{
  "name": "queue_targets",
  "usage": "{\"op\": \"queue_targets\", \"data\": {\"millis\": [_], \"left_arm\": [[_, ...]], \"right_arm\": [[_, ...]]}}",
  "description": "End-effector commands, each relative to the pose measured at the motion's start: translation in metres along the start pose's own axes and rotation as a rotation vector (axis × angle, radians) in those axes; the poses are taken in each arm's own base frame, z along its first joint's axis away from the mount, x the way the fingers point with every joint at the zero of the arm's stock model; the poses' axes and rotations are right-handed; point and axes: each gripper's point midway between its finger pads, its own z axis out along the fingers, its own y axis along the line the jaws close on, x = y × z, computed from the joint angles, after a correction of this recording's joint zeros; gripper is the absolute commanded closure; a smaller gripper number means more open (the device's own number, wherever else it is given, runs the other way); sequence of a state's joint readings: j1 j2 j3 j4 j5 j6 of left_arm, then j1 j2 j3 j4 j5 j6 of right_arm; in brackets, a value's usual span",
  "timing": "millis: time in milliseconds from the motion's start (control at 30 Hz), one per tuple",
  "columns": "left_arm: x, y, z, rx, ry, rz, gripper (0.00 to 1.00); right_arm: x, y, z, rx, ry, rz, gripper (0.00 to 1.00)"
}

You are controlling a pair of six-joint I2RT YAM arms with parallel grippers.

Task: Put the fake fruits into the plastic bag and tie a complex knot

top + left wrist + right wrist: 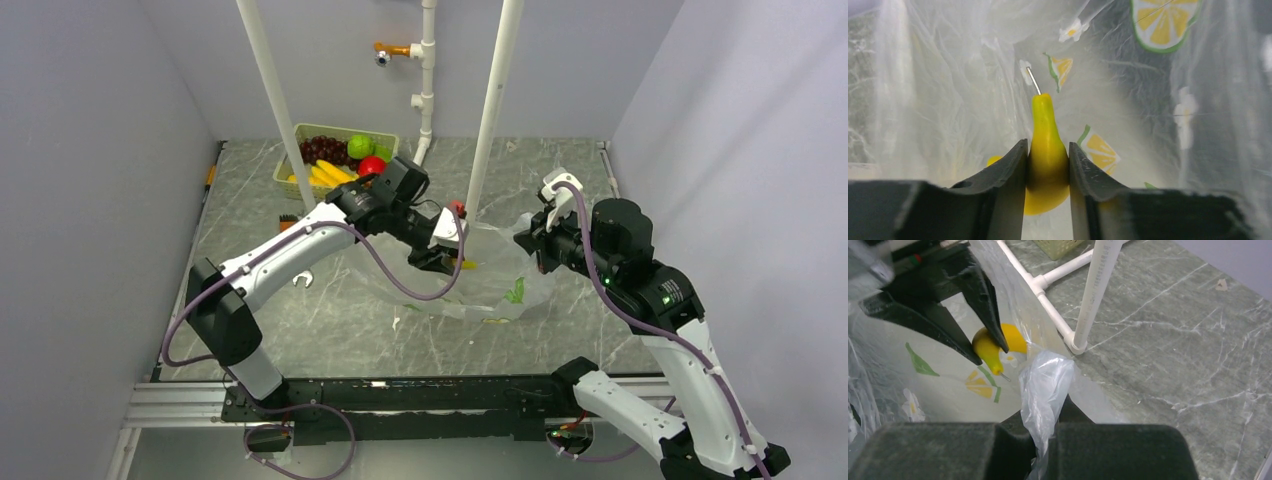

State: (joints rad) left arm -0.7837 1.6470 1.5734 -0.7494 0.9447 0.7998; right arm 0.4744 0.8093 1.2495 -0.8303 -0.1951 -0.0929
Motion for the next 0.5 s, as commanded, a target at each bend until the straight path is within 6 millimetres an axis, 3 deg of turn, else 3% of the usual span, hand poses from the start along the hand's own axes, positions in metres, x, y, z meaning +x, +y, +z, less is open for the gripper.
{"op": "queue_targets", "data": {"millis": [0,67,233,367,433,467], "left_arm": [[-0.025,0.011,-0.017,-0.131,-0.002,0.147,0.49],[-0.033,0.007,-0.022,-0.146,-0.013,0.161,0.39],[-0.057,0.003,-0.036,-0.177,-0.046,0.146,0.29],[-0.124,-0.001,-0.075,-0.195,-0.219,0.086,0.27],[-0.162,0.013,-0.107,-0.263,-0.344,0.053,0.27],[-0.171,0.024,-0.123,-0.318,-0.38,0.021,0.27]], "right_arm": [[0.0,0.001,0.0,-0.005,-0.002,0.017,1.0],[0.004,0.001,0.001,-0.006,0.014,0.017,1.0],[0.008,0.001,0.004,-0.007,0.025,0.012,1.0],[0.01,0.001,0.004,-0.008,0.035,0.007,1.0],[0.012,0.001,0.004,-0.009,0.042,0.002,1.0],[0.012,0.0,0.003,-0.007,0.042,-0.001,1.0]]}}
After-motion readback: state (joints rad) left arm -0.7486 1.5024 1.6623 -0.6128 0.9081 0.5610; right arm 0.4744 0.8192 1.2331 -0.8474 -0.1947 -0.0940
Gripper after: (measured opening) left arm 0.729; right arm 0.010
